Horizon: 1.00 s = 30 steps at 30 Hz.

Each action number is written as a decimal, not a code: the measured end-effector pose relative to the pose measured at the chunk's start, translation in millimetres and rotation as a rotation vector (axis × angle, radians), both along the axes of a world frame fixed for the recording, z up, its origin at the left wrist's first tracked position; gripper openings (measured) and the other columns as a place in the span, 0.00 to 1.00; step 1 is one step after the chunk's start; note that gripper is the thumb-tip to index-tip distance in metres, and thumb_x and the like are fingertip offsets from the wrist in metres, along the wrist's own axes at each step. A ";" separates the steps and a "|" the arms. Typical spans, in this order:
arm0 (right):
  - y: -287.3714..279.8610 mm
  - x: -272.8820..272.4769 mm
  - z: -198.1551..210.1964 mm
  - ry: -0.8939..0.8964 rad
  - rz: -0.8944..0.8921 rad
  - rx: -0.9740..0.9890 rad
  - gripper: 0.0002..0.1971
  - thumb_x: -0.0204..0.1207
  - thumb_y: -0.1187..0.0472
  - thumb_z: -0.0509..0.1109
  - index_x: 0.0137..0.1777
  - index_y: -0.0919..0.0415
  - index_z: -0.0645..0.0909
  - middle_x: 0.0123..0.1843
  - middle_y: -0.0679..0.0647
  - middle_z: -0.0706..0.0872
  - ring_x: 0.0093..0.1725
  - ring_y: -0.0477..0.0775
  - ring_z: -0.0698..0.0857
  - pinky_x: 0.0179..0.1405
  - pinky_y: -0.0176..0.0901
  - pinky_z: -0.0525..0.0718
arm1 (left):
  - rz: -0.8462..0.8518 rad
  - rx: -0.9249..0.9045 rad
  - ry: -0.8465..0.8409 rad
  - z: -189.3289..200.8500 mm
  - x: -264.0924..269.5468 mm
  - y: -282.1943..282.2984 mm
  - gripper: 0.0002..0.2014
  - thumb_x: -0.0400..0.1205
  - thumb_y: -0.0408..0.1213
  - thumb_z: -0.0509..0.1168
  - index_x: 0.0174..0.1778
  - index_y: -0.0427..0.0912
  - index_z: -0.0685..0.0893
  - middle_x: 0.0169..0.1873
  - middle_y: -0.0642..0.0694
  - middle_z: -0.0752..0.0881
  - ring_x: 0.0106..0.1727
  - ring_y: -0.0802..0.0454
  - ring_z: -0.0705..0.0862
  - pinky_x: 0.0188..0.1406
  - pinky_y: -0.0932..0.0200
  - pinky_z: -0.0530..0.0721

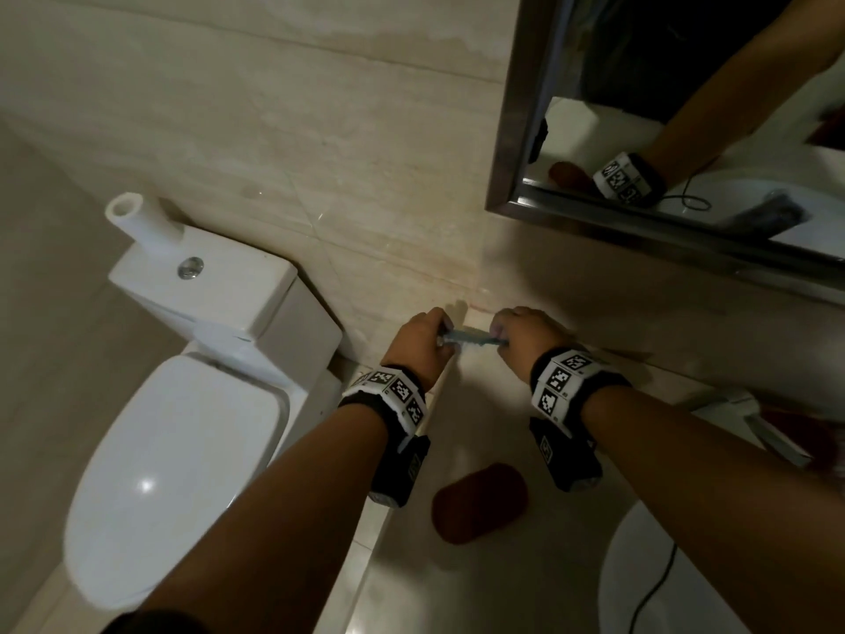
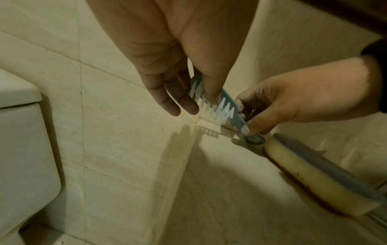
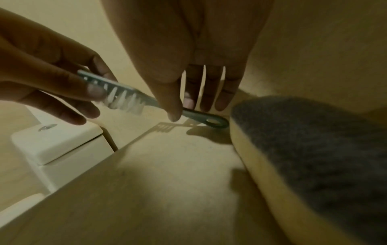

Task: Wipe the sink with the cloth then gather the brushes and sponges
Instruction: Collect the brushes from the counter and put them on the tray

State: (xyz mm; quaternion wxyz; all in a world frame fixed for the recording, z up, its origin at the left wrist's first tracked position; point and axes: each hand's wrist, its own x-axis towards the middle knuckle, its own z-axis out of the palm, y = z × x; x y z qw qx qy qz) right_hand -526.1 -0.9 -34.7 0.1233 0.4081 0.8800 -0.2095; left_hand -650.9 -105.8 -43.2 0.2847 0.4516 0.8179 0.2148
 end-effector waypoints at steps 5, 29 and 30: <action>-14.7 8.7 30.3 0.057 0.010 0.018 0.11 0.78 0.65 0.60 0.53 0.53 0.81 0.53 0.57 0.84 0.52 0.62 0.82 0.52 0.46 0.80 | 0.018 0.029 0.030 28.6 6.3 -18.0 0.13 0.82 0.41 0.65 0.55 0.35 0.78 0.51 0.37 0.84 0.52 0.40 0.81 0.47 0.56 0.74; -176.1 105.6 177.8 0.226 0.013 -0.049 0.14 0.77 0.64 0.63 0.61 0.56 0.81 0.53 0.57 0.86 0.47 0.52 0.80 0.47 0.41 0.78 | -0.099 0.270 0.116 166.1 67.1 -171.9 0.17 0.75 0.30 0.73 0.59 0.42 0.82 0.56 0.39 0.82 0.53 0.44 0.84 0.50 0.62 0.77; -187.5 112.4 181.6 0.241 -0.004 -0.047 0.14 0.76 0.63 0.65 0.61 0.56 0.81 0.51 0.56 0.86 0.46 0.51 0.81 0.47 0.41 0.78 | -0.124 0.272 0.119 168.5 69.4 -179.9 0.17 0.75 0.31 0.72 0.59 0.42 0.82 0.56 0.40 0.82 0.53 0.44 0.84 0.50 0.63 0.76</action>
